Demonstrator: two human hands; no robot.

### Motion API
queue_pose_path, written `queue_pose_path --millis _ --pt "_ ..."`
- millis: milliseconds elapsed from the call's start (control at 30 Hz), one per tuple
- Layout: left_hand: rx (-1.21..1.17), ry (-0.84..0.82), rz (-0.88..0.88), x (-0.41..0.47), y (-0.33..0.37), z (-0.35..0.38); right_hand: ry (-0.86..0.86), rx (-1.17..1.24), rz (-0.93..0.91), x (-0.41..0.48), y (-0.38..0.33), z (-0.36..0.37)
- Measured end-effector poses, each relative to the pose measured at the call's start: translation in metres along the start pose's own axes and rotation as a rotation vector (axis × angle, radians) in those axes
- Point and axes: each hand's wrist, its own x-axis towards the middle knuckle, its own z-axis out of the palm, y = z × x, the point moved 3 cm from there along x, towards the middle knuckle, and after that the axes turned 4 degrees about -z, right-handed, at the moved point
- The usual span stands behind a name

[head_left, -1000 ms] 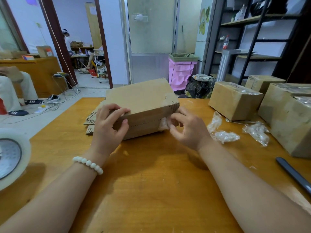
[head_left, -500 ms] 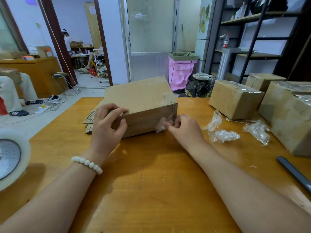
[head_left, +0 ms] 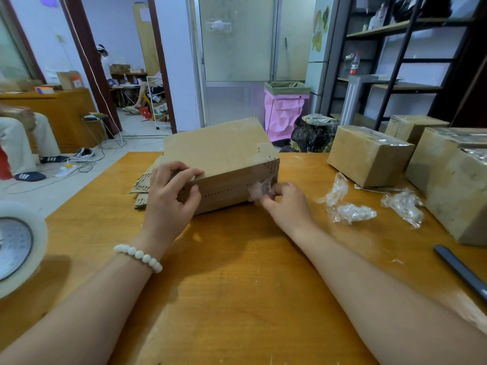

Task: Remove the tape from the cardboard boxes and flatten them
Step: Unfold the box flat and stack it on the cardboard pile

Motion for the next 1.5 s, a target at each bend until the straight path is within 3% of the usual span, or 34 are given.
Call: queue_pose_path --millis 400,567,867,967,1100,1167,1333,1500 --pt "0.013 -0.001 0.005 0.0 0.002 0.0 0.043 0.481 0.139 -0.003 -0.006 -0.008" --pt "0.018 0.0 0.026 0.0 0.004 0.001 -0.102 0.266 0.111 -0.004 -0.001 0.009" --pt "0.018 0.022 -0.006 0.002 0.0 0.0 0.083 0.013 -0.051 -0.001 -0.007 0.001" --pt "0.018 0.059 -0.021 0.002 0.0 -0.002 0.204 0.112 -0.117 -0.001 -0.01 -0.005" --pt "0.063 0.108 -0.06 0.001 -0.001 -0.003 0.147 0.306 -0.238 -0.006 -0.017 -0.012" --pt "0.176 0.09 -0.056 0.0 -0.001 0.001 0.097 0.443 -0.206 -0.005 -0.017 -0.011" --pt "0.355 -0.143 0.099 -0.003 0.003 0.019 0.058 0.725 -0.031 0.006 -0.01 -0.014" --pt "0.489 -0.041 0.138 -0.005 0.0 0.023 -0.013 0.801 -0.048 0.005 -0.012 -0.018"
